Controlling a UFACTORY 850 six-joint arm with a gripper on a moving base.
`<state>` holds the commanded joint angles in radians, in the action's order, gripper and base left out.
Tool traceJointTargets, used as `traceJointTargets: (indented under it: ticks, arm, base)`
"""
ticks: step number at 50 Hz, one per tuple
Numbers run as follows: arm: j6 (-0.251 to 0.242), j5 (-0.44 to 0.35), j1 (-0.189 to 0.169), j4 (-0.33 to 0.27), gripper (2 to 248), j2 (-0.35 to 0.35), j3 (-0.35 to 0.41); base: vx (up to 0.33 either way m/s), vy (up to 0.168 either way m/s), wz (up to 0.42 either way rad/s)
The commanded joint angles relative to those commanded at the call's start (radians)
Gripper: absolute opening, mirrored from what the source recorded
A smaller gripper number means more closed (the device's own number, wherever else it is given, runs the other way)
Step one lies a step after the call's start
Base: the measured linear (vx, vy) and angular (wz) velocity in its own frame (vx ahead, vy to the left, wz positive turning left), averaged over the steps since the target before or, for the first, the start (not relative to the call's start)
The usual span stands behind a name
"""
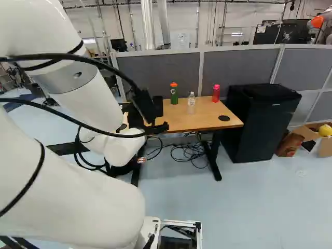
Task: Pick up the green bottle from the table
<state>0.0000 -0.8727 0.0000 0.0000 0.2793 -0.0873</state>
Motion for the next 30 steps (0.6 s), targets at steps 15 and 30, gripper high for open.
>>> traceJointTargets:
  ticks: [15,30]
  arm:
    - [0.0,0.0,0.0,0.0,247,0.0,0.0]
    - [0.0,0.0,0.0,0.0,247,0.0,0.0]
  base:
    - [0.134,-0.095,0.002]
    - [0.148,-0.084,-0.008]
